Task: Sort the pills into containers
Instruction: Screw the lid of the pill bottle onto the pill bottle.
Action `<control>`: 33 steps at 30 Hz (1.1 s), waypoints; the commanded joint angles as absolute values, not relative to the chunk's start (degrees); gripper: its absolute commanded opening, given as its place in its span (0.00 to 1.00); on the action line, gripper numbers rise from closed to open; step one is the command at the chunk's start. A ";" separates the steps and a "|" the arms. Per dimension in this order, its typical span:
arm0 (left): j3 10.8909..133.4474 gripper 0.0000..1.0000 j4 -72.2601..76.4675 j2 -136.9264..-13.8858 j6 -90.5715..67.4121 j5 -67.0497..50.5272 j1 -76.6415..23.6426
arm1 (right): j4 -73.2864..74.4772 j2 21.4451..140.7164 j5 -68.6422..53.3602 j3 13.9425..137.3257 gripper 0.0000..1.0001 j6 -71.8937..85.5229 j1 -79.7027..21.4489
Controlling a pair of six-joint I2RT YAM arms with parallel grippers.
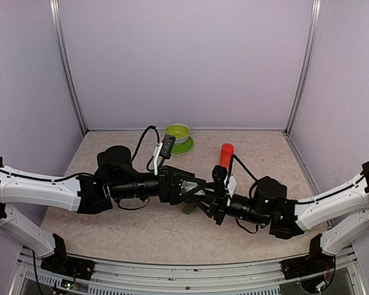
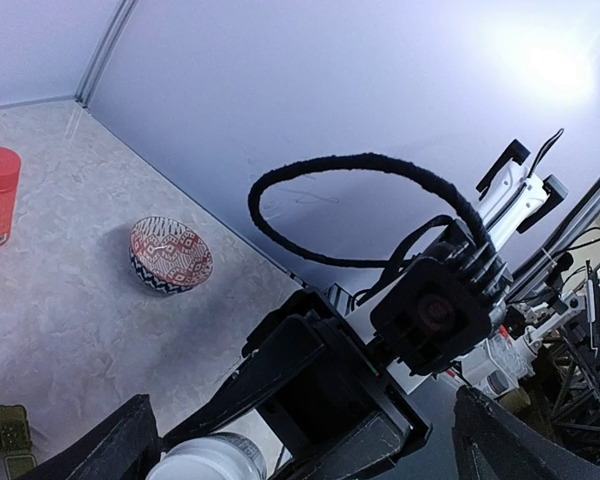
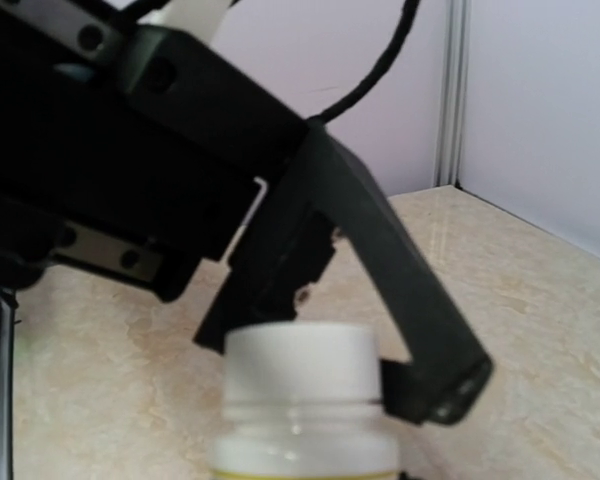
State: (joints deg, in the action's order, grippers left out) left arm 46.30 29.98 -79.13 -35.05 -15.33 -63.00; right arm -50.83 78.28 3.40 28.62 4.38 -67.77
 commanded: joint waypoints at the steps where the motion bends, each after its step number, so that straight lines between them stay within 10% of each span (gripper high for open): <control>1: 46.57 0.99 34.71 -78.76 -34.93 -20.35 -64.86 | -48.60 80.55 2.31 30.43 0.23 5.37 -68.03; 13: 50.09 0.98 19.45 -75.69 -36.38 -16.13 -62.90 | -44.59 71.88 0.02 27.05 0.23 -1.36 -68.03; 33: 53.27 0.62 11.82 -78.60 -38.78 -23.45 -58.93 | -34.84 65.86 1.57 27.15 0.23 -7.05 -68.12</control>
